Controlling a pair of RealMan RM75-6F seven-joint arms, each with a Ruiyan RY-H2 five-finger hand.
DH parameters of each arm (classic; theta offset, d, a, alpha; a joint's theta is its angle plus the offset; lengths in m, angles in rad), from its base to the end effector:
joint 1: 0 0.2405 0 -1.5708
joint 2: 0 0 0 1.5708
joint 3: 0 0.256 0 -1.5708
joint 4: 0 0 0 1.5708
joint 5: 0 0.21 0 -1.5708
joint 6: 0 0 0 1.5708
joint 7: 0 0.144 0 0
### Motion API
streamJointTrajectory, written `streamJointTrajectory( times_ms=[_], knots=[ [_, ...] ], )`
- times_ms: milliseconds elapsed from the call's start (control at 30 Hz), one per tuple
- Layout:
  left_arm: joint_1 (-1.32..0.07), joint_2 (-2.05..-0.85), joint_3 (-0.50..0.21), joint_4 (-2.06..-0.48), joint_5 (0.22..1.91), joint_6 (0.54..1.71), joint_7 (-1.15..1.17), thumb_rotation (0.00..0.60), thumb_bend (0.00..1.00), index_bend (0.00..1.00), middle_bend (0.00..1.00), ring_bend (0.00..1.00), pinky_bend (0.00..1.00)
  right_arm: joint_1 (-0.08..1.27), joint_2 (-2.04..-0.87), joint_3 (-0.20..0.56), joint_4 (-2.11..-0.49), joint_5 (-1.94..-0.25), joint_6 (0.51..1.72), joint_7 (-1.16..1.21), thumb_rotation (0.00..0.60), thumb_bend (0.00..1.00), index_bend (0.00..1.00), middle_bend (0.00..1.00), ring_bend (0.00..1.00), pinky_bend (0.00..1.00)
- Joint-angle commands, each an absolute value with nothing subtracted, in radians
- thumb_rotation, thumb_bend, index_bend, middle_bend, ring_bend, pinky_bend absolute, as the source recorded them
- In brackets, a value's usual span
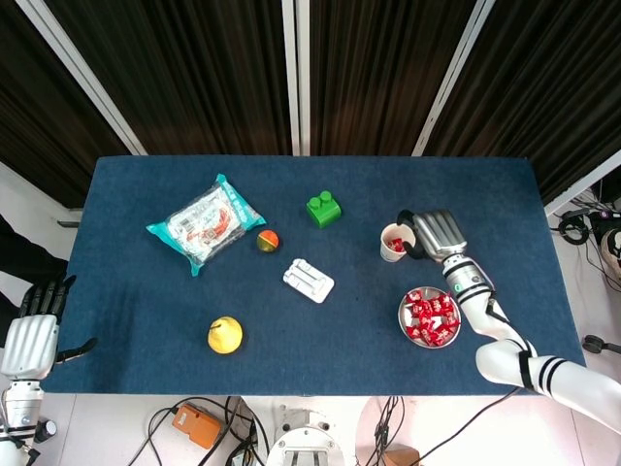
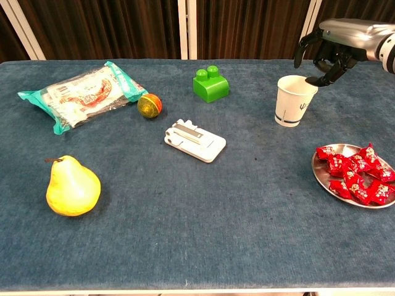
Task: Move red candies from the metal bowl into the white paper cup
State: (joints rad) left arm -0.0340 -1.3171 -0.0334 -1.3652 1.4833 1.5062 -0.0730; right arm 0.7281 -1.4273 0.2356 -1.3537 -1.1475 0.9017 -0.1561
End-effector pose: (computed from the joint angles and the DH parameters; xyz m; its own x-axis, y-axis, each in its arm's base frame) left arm -0.3497 0.1621 0.1185 0.3720 0.0120 0.9282 0.9260 0.0647 -0.3720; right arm -0.1865 -0.3887 0.0449 0.4221 -0.1906 0.8863 -0.8891 -0.2780 0.3636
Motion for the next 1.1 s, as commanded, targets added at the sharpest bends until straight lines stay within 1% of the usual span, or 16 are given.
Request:
streamJointTrajectory(
  times_ms=[33, 67, 200, 367, 467, 533, 733, 1100],
  knots=[
    [-0.033, -1.318, -0.033, -1.365, 1.483, 1.507, -0.073, 0.600, 0.00, 0.00, 0.00, 0.00, 0.00, 0.681, -1.381, 0.215, -1.431, -1.211, 0.978, -0.128, 0.600, 0.48, 0.44, 0.90, 1.00, 1.00],
    [-0.032, -1.319, -0.032, -1.364, 1.483, 1.507, -0.074, 0.600, 0.00, 0.00, 0.00, 0.00, 0.00, 0.664, -1.363, 0.200, -1.459, -1.237, 0.999, -0.118, 0.600, 0.48, 0.44, 0.90, 1.00, 1.00],
    [-0.029, -1.316, -0.031, -1.364, 1.485, 1.513, -0.077, 0.600, 0.00, 0.00, 0.00, 0.00, 0.00, 0.588, -1.284, 0.102, -1.559, -1.358, 1.063, -0.102, 0.600, 0.48, 0.47, 0.90, 1.00, 1.00],
    [-0.024, -1.311, -0.031, -1.366, 1.487, 1.523, -0.077, 0.600, 0.00, 0.00, 0.00, 0.00, 0.00, 0.530, -1.239, 0.005, -1.592, -1.434, 1.080, -0.106, 0.600, 0.48, 0.48, 0.90, 1.00, 1.00],
    [-0.023, -1.311, -0.029, -1.370, 1.492, 1.527, -0.076, 0.600, 0.00, 0.00, 0.00, 0.00, 0.00, 0.505, -1.234, -0.034, -1.582, -1.446, 1.079, -0.165, 0.600, 0.44, 0.48, 0.90, 1.00, 1.00],
    [-0.023, -1.313, -0.028, -1.371, 1.495, 1.530, -0.075, 0.600, 0.00, 0.00, 0.00, 0.00, 0.00, 0.493, -1.240, -0.042, -1.577, -1.426, 1.072, -0.201, 0.600, 0.42, 0.47, 0.90, 1.00, 1.00],
    [-0.021, -1.313, -0.026, -1.376, 1.503, 1.538, -0.071, 0.600, 0.00, 0.00, 0.00, 0.00, 0.00, 0.497, -1.280, -0.034, -1.521, -1.371, 1.009, -0.208, 0.600, 0.42, 0.45, 0.90, 1.00, 1.00],
    [-0.019, -1.307, -0.028, -1.385, 1.499, 1.539, -0.065, 0.600, 0.00, 0.00, 0.00, 0.00, 0.00, 0.516, -1.339, -0.018, -1.456, -1.384, 0.976, -0.204, 0.600, 0.42, 0.45, 0.90, 1.00, 1.00]
  ],
)
